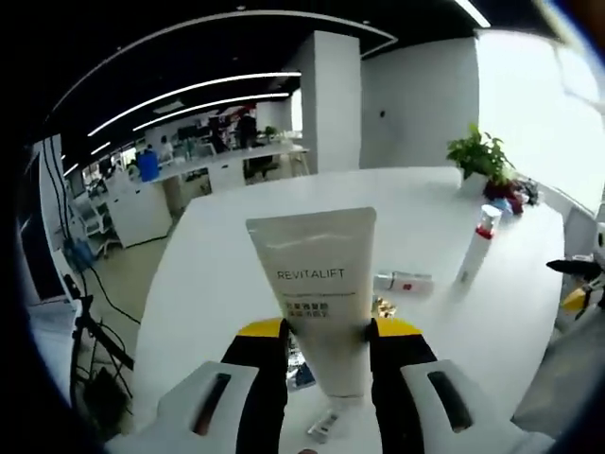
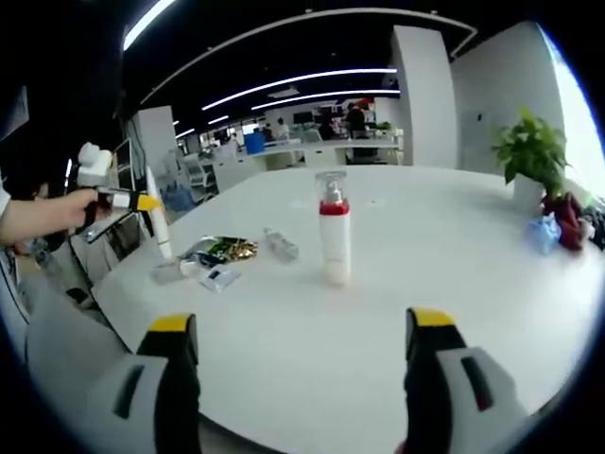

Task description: Arrange the skincare products in the storage area until every visible bottle or jar stands upright without overlapping.

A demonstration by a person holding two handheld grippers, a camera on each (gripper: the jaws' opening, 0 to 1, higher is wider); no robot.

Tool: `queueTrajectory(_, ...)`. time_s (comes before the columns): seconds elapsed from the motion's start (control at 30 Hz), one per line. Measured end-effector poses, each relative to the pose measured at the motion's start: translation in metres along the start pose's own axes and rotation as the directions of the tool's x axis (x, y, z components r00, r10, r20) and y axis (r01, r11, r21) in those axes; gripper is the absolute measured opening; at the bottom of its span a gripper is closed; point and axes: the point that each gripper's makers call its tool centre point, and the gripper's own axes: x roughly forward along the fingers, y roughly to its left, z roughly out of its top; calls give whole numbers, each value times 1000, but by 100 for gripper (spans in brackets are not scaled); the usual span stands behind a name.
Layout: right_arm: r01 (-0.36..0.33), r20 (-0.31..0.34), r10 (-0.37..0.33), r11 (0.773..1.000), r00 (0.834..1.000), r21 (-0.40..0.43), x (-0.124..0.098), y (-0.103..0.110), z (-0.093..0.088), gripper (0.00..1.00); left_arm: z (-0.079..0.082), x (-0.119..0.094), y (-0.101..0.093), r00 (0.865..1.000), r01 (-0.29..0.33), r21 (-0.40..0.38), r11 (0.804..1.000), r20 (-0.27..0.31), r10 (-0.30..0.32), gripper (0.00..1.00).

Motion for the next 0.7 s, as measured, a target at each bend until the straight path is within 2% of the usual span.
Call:
queueTrajectory(0.2, -4, 1, 4, 1000, 1000, 10, 0, 1, 0, 91, 8, -7, -29, 999, 8, -20, 1000, 36, -8, 30)
queueTrajectory(0.37, -9, 3, 9, 1000, 1000, -1, 0, 2, 1, 90, 10, -13, -54, 998, 28, -68, 997, 59, -24, 30)
queueTrajectory(0.53, -13, 3, 13, 1000, 1000, 1, 0, 3, 1, 90, 15, -19, -68, 996, 45, -74, 996, 79, -39, 30)
queueTrajectory(0.63, -31, -7, 30, 999, 1000, -33, 2, 10, 1, 89, 20, -24, -75, 994, 55, -81, 995, 94, -47, 30)
queueTrajectory(0.7, -33, 6, 34, 996, 999, -77, 1, 15, 6, 83, 23, -28, -80, 993, 65, -96, 993, 108, -55, 30)
